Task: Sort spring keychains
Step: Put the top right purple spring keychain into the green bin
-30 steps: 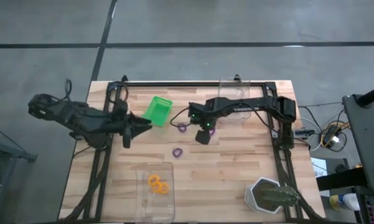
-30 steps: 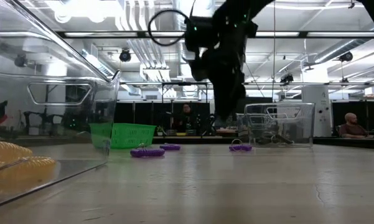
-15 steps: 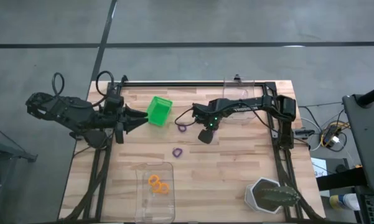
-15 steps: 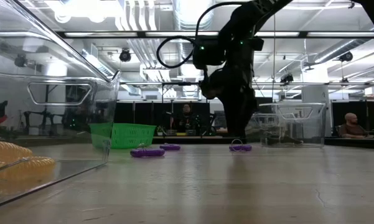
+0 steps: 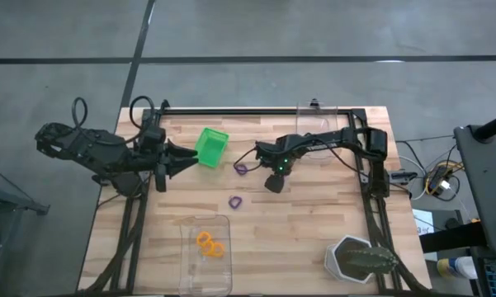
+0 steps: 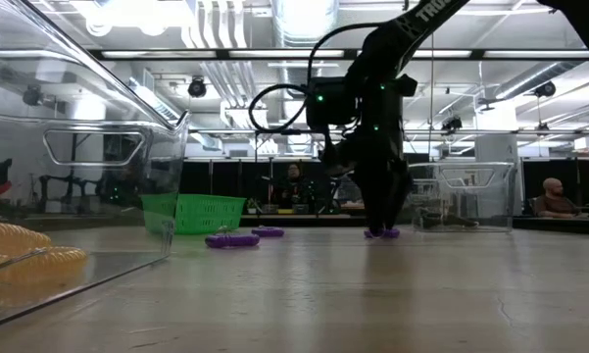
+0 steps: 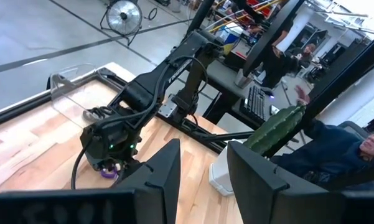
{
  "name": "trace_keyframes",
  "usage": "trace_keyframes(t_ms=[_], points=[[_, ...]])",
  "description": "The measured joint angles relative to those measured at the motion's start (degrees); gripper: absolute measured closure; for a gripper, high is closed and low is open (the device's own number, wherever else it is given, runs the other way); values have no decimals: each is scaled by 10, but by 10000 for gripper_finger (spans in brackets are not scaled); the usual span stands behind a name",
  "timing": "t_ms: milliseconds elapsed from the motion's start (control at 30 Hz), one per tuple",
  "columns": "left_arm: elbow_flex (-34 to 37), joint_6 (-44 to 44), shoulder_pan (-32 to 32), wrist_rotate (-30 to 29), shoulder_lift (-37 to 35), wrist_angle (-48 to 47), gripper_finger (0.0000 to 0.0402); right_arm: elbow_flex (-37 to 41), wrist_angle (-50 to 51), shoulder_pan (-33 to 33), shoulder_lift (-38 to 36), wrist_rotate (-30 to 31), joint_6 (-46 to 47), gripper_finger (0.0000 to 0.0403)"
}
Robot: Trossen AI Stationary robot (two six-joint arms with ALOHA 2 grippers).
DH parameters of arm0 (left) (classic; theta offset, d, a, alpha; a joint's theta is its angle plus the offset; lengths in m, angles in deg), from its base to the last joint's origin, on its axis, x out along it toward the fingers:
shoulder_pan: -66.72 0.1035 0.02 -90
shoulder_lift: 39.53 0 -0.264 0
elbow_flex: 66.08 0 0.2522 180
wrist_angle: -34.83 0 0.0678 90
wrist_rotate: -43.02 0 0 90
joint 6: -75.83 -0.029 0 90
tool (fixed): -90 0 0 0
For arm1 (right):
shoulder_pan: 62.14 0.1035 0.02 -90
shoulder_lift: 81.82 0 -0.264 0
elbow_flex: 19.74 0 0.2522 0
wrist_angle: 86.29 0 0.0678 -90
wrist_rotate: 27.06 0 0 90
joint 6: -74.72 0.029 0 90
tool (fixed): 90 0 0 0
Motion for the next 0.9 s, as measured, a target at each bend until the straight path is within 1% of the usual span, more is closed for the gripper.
trace_keyframes(t_ms=[100, 167, 267, 367, 400, 500, 633, 733, 833, 900], points=[[0, 0, 0, -4, 0, 0, 278, -6, 3, 0, 10, -1, 0, 190], [0, 0, 0, -5, 0, 0, 278, -10, 7, 0, 16, -4, -2, 216], [0, 0, 0, -6, 0, 0, 278, -10, 7, -1, 17, -6, -2, 282], [0, 0, 0, -13, 0, 0, 278, -10, 2, -2, 16, -13, -6, 364], [0, -2, 0, -15, 0, 0, 278, -13, 0, -3, 17, -19, -10, 376], [0, -8, 0, -22, 0, 0, 278, -25, -4, -2, 19, -43, -11, 387], [0, -9, 0, -24, 0, 0, 278, -56, -3, 0, 17, -70, -11, 391], [0, -12, 0, -24, 0, 0, 278, -89, 9, 2, 16, -73, -15, 392], [0, -24, 0, -24, 0, 0, 278, -129, 9, 4, 13, -97, -19, 393], [0, -35, 0, -24, -1, -1, 278, -158, 13, 5, 10, -101, -23, 393]])
